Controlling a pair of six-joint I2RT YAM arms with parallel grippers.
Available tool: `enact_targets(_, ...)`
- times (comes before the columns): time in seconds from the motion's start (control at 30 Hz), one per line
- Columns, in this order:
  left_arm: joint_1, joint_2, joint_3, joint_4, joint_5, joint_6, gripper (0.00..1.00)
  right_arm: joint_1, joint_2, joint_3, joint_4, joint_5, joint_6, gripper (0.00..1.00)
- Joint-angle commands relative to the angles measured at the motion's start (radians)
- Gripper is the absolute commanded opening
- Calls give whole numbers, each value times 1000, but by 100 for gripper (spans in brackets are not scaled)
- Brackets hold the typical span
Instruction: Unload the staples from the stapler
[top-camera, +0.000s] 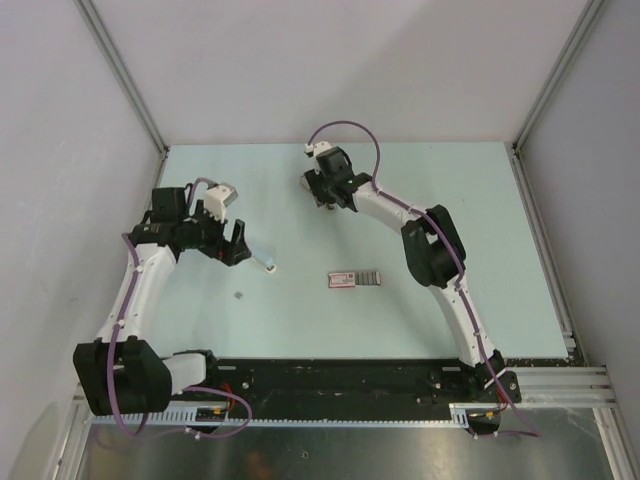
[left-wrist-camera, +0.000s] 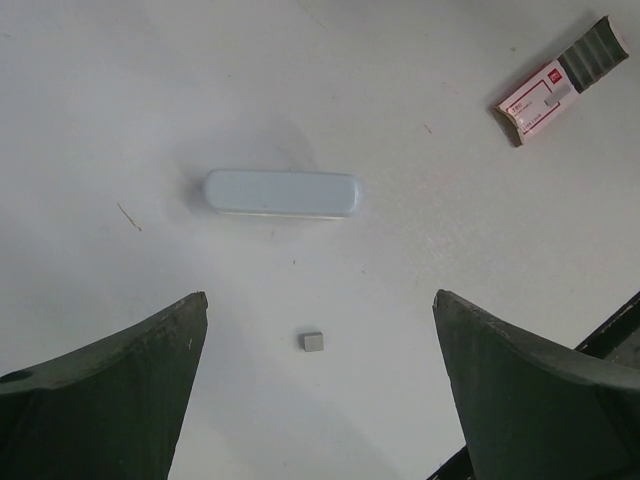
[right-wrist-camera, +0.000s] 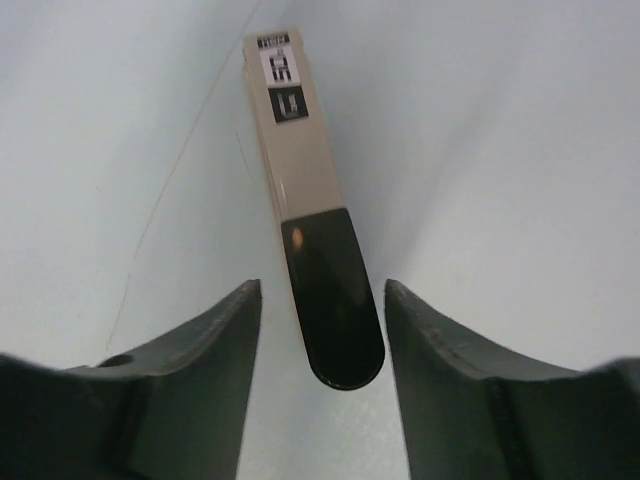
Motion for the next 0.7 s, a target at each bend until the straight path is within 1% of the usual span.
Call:
enact_targets(0.0,-27,-14,20,26,-20,-1,100,-2,16,77,7,-6,-19,52)
enact_targets(0.1,-40,-18,12,29,-26,-1,99,2,20,80,3,-1,-22,45)
enact_targets(0.2,-46,-24,10,32,-27,-4,99,5,26,89,-15,3,-20,42)
enact_targets(0.23,-48,-26,10,32,-27,-5,99,5,28,93,-24,6,-20,43)
enact_targets(0.37,-52,-44,7,33,-28,-6,99,5,40,113,-55,18,-26,53)
enact_targets(0.5,-54,-60,-2,34,-34,-3,99,4,48,127,-68,18,-27,53)
enact_targets(0.6,-55,-66,-9,33,-37,-2,99,4,56,148,-83,11,-21,48)
enact_targets(0.63,-55,-67,-9,33,-39,-3,99,4,60,156,-89,10,-18,45)
enact_targets(0.67,-55,-66,-8,34,-40,-5,100,5,62,163,-94,6,-15,38)
